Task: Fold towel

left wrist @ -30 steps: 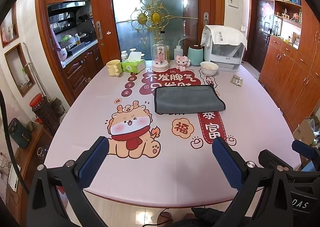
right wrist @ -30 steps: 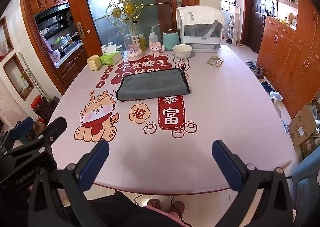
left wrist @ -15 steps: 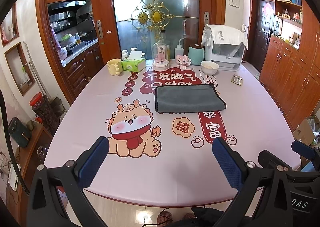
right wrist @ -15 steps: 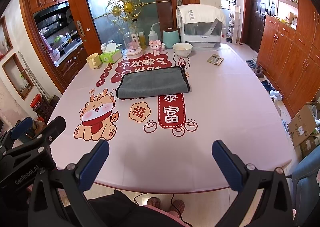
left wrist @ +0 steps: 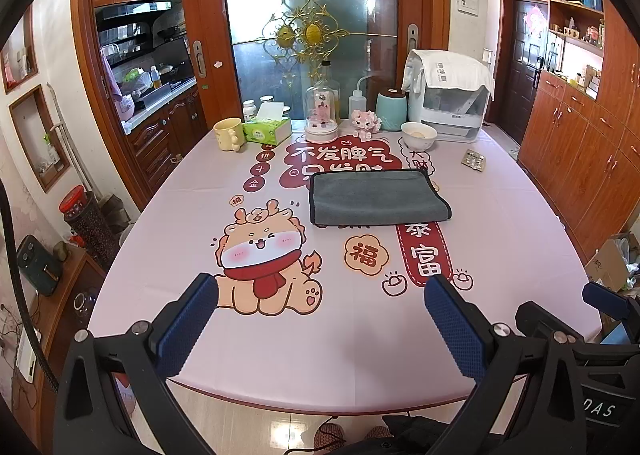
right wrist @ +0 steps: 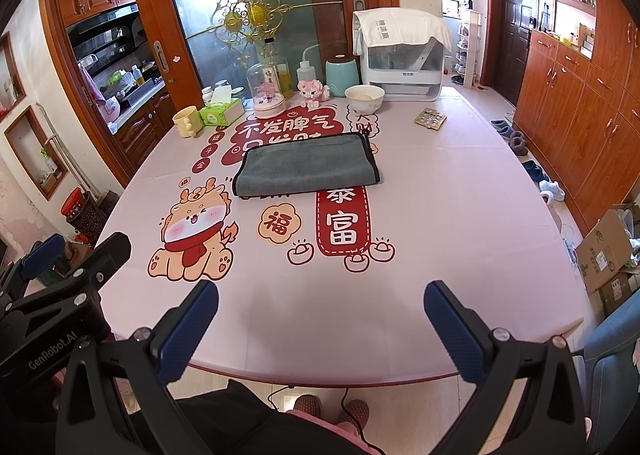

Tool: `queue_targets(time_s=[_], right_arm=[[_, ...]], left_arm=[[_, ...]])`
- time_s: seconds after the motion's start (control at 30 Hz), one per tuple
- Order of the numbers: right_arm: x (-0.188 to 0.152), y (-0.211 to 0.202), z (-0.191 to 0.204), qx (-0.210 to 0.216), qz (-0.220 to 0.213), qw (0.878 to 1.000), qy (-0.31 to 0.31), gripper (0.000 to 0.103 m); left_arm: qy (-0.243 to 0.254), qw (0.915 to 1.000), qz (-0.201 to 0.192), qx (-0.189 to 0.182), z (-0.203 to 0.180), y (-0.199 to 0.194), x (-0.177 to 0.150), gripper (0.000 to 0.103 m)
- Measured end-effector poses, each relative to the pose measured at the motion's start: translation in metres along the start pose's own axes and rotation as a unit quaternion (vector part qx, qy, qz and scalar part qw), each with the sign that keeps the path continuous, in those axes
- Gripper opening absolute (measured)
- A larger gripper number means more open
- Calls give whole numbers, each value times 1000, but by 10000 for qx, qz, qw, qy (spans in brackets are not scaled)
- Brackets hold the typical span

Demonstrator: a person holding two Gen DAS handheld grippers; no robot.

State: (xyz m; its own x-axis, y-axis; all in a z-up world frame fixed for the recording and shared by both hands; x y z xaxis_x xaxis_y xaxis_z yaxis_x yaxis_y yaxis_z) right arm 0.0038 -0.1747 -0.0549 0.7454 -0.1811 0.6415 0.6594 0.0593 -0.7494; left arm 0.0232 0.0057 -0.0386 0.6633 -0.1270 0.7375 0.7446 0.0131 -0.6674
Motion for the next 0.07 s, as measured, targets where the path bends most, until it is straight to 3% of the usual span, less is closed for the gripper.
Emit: queue_targets(time_s=[0.07], right_arm=[[0, 0, 0, 0, 3, 10000, -1, 103]], left_arm=[[-1, 10000, 1, 0, 0, 0, 0, 102]])
Point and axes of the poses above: each gripper's, at about its wrist camera, not at the fingertips, and y roughly the way its jaws point, z to its left, x to its top, the point moved 7 cm from there along y, roughly the way its jaws point, and after that the axes turned 5 degrees about y, right-handed, at the moved point
